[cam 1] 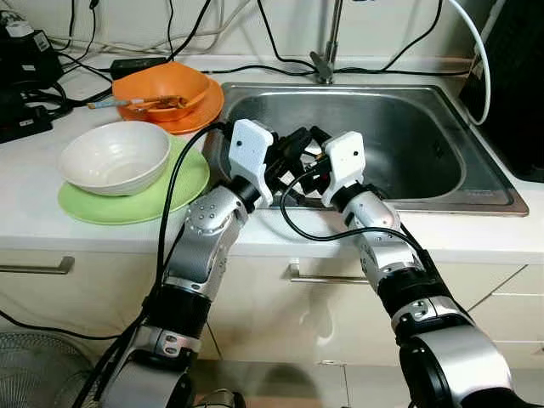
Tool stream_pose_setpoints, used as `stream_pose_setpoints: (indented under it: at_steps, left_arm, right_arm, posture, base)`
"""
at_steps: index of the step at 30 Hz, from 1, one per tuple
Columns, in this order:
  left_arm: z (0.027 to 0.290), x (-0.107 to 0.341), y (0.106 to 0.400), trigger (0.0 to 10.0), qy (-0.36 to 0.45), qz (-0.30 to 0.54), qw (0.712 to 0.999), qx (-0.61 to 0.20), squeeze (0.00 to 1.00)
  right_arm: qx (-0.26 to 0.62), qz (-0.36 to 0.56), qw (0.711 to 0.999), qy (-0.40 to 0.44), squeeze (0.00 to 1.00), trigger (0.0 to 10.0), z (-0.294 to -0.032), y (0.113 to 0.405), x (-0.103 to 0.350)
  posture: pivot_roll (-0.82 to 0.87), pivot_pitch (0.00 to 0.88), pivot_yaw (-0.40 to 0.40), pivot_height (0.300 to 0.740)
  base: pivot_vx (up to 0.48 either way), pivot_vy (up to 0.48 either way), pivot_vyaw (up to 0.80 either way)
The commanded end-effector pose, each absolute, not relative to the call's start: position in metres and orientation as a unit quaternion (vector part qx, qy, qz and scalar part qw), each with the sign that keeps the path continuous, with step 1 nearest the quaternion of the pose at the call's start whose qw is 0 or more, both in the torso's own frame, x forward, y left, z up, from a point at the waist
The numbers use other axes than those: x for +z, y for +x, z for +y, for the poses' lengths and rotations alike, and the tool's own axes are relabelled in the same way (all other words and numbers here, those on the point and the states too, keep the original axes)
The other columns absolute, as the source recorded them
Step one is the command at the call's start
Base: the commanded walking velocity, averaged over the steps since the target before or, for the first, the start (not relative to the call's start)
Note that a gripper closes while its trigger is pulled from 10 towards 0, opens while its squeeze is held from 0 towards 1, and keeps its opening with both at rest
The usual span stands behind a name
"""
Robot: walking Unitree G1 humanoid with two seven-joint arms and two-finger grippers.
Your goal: Kitchen organization
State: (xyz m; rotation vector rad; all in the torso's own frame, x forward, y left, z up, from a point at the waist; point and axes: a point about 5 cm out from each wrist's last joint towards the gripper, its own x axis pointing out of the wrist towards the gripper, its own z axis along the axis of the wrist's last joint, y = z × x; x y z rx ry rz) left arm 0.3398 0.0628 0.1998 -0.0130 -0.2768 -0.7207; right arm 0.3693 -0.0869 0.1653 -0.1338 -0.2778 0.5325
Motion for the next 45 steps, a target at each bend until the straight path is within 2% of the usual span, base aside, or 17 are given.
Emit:
stream_pose_setpoints:
  at_steps: [1, 2, 3, 34, 35, 45]
  left_arm:
    - [0.0621, 0.2053, 0.3378, 10.0, -0.004, -0.147, 0.924, -0.353, 0.0]
    - [0.0625, 0.2056, 0.3377, 10.0, -0.003, -0.148, 0.925, -0.351, 0.0]
    - [0.0628, 0.206, 0.3377, 10.0, -0.002, -0.149, 0.925, -0.35, 0.0]
    - [0.062, 0.2041, 0.3341, 10.0, 0.013, -0.139, 0.925, -0.354, 0.0]
    - [0.0625, 0.2037, 0.3346, 10.0, 0.009, -0.138, 0.927, -0.348, 1.0]
    - [0.0633, 0.2037, 0.3335, 10.0, -0.001, -0.138, 0.928, -0.347, 1.0]
  right_arm:
    - [0.269, -0.139, 0.95, -0.077, 0.0, 3.5, -0.0841, 0.3704, 0.1681]
    - [0.268, -0.137, 0.95, -0.079, 0.0, 3.5, -0.0843, 0.3703, 0.1673]
    - [0.268, -0.135, 0.951, -0.08, 0.0, 0.0, -0.0845, 0.3703, 0.1664]
    - [0.259, -0.129, 0.955, -0.072, 0.0, 0.0, -0.0863, 0.3701, 0.1631]
    - [0.258, -0.129, 0.955, -0.071, 0.0, 0.0, -0.0866, 0.3701, 0.1631]
    - [0.249, -0.129, 0.958, -0.067, 0.0, 0.0, -0.0892, 0.3715, 0.164]
  posture:
    - [-0.02, 0.0, 0.058, 0.74]
    - [-0.02, 0.0, 0.058, 0.74]
    - [-0.02, 0.0, 0.057, 0.74]
    - [-0.02, 0.023, 0.062, 0.74]
    - [-0.02, 0.02, 0.062, 0.74]
    - [-0.02, 0.008, 0.059, 0.74]
  base:
    - [0.0, 0.0, 0.0]
    - [0.0, 0.0, 0.0]
    - [0.0, 0.0, 0.0]
    - [0.0, 0.0, 0.0]
    - [0.0, 0.0, 0.0]
    - [0.0, 0.0, 0.0]
